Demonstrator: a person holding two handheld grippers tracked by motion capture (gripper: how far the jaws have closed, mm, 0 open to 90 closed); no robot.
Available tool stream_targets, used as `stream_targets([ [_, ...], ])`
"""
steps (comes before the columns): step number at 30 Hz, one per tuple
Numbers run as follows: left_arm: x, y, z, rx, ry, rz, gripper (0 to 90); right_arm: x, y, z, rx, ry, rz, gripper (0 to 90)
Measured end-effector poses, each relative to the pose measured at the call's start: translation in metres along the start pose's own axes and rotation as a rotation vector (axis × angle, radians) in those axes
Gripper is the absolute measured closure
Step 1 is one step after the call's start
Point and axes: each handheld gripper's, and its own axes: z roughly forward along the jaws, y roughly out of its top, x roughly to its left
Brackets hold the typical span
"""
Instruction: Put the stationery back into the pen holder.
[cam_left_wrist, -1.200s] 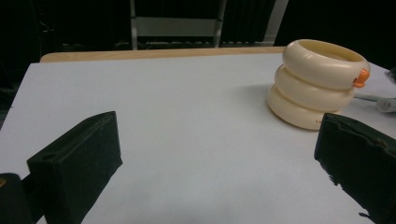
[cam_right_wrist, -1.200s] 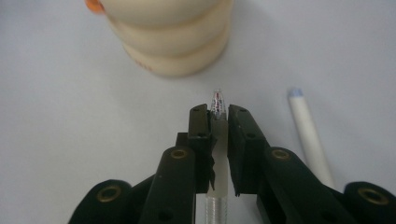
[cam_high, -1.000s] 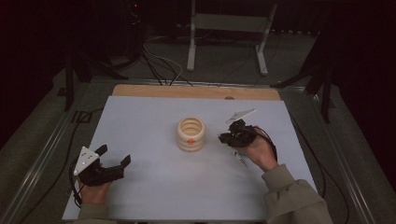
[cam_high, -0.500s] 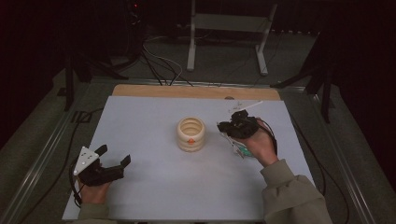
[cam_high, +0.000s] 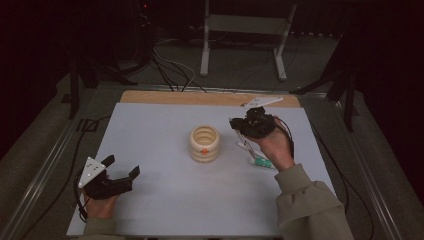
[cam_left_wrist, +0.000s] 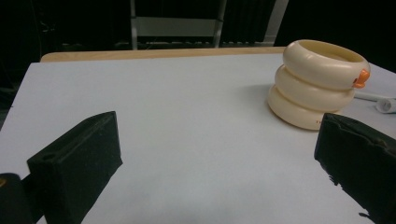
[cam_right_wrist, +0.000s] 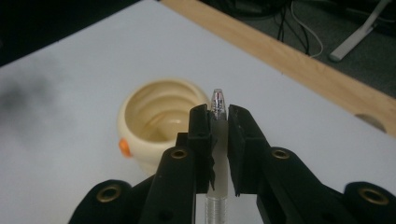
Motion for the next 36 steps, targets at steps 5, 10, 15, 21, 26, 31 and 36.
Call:
stream_targets([
  [5,0.0,0.0,0.0,0.0,-0.001,0.001,1.0,0.0,0.011,0.0,-0.02,-0.008,0.001,80.8],
  [10,0.0,0.0,0.0,0.001,-0.001,0.0,1.0,0.001,0.018,0.001,-0.033,-0.014,-0.005,80.8],
  [15,0.0,0.0,0.001,0.0,-0.003,-0.001,1.0,0.001,0.025,0.001,-0.058,-0.015,0.007,80.8],
  [21,0.0,0.0,0.0,0.001,-0.004,0.0,1.0,-0.001,0.031,0.004,-0.06,-0.016,0.013,80.7],
  [26,0.0,0.0,0.001,0.003,-0.008,-0.001,1.0,-0.003,0.035,0.006,-0.075,-0.021,0.027,80.7],
  [31,-0.001,0.002,0.001,0.012,-0.007,0.024,1.0,-0.003,0.04,0.008,-0.086,-0.016,0.036,80.7],
  [36,-0.001,0.003,0.001,0.013,-0.021,0.025,1.0,-0.001,0.044,0.011,-0.11,-0.012,0.039,80.7],
])
